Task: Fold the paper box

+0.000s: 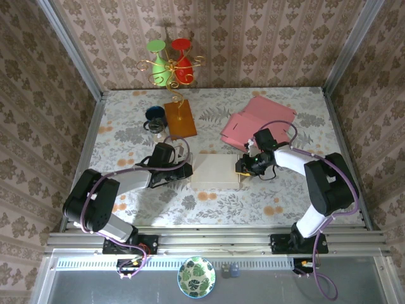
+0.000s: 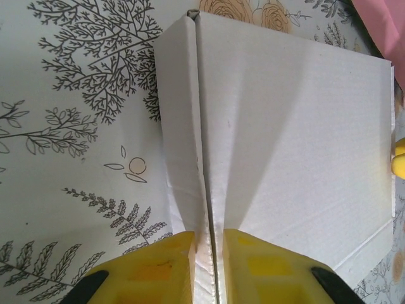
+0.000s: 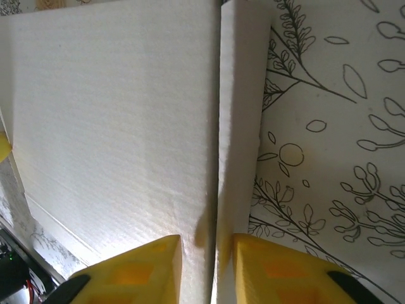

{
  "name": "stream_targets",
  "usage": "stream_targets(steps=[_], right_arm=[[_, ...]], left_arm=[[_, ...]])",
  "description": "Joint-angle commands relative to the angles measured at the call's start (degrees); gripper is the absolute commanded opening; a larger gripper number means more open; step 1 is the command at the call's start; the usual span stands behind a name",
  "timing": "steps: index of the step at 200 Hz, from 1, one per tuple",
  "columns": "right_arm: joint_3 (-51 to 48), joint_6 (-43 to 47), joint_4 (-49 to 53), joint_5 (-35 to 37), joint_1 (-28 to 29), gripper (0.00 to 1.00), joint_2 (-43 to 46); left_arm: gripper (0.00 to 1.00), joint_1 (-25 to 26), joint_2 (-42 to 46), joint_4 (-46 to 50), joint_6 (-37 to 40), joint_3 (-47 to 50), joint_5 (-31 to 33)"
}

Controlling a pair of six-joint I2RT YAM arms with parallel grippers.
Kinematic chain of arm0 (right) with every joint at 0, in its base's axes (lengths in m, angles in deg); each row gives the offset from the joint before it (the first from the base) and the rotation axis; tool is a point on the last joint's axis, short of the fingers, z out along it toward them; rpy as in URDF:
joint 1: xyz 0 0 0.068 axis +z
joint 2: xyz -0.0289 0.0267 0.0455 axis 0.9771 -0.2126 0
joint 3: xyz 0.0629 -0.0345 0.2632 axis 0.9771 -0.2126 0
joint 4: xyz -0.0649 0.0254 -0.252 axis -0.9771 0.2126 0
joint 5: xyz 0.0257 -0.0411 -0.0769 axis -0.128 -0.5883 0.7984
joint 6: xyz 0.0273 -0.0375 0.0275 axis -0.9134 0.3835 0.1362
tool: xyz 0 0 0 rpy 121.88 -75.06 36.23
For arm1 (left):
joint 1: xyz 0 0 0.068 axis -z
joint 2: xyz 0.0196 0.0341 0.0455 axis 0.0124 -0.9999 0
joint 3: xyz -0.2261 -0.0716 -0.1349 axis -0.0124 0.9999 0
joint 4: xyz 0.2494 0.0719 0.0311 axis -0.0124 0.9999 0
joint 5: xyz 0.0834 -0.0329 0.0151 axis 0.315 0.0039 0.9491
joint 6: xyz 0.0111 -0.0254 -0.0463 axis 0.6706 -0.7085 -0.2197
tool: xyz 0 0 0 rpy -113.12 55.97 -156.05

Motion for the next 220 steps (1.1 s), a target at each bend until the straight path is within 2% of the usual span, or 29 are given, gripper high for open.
stream_targets(steps=[1,27,54,101,132,164,186,220], right_arm=[[-0.93,1.71,1.10,-1.69,-0.84,0.32,2.07],[-0.97,2.53,1.30,-2.10,-1.72,0.37,2.09],[-0.88,3.18,1.52,-2.82,-2.55,0.41,1.25],[-1.45,2.56,0.78,-3.51,-2.56,0.41,0.75],[-2.34,2.40,0.36,-3.05,-2.58,0.41,0.63],[-2.46,2.23,0.36,-3.09,-2.61,0.41,1.17],[-1.62,2.21,1.31,-2.92,-2.59,0.42,1.25],[-0.06,2.01,3.03,-2.74,-2.62,0.50,-0.26]], left_arm=[[0.19,-0.25,-1.47,-0.06,0.12,1.19,-0.84],[0.19,0.01,-1.48,0.09,0.29,1.11,-0.68],[0.30,0.15,0.34,1.68,0.45,0.78,0.35],[0.42,-0.31,5.71,3.39,-1.04,0.56,-0.27],[0.49,-0.93,7.60,1.20,-1.73,1.50,-1.93],[0.48,-1.05,3.28,3.29,0.03,-0.33,-3.86],[0.46,-0.95,0.56,1.48,-0.38,-0.61,-4.84],[0.42,0.66,-1.90,-0.66,-1.50,-1.35,-4.96]])
